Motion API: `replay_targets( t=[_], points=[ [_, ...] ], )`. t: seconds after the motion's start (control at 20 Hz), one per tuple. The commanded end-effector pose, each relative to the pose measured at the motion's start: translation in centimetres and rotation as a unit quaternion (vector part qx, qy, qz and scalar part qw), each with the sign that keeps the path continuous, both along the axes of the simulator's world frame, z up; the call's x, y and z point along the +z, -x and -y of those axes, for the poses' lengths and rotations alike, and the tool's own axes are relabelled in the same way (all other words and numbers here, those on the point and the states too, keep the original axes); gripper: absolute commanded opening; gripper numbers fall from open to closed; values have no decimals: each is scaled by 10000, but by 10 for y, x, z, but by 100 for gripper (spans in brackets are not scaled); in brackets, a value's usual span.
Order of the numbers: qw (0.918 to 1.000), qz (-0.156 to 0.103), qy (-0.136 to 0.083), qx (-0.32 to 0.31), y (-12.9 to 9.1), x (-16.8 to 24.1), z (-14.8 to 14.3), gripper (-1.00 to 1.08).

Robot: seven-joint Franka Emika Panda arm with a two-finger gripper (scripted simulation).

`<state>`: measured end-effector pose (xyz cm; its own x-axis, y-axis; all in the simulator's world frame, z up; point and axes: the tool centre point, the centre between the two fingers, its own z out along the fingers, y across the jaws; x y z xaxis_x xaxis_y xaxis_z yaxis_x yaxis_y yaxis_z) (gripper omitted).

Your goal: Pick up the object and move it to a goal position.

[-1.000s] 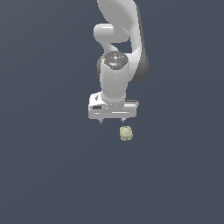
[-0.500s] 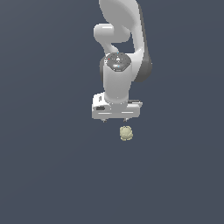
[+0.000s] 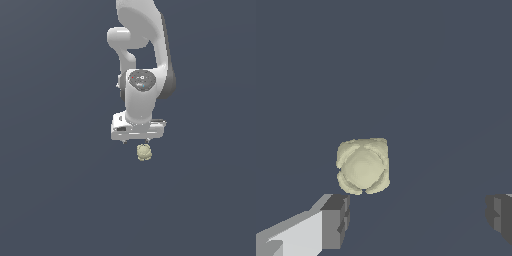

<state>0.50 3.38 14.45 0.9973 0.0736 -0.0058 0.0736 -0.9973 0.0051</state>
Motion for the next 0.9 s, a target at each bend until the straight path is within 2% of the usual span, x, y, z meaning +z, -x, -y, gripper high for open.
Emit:
replay_targets(
  t=[0.0,0.4,0.85],
  points=[
    [10000,4,-5,88,1,-16,-13,100],
    [9996,25,-26,286,5,-52,-42,100],
    [9996,17,-27,297,6,-64,-44,100]
  ],
)
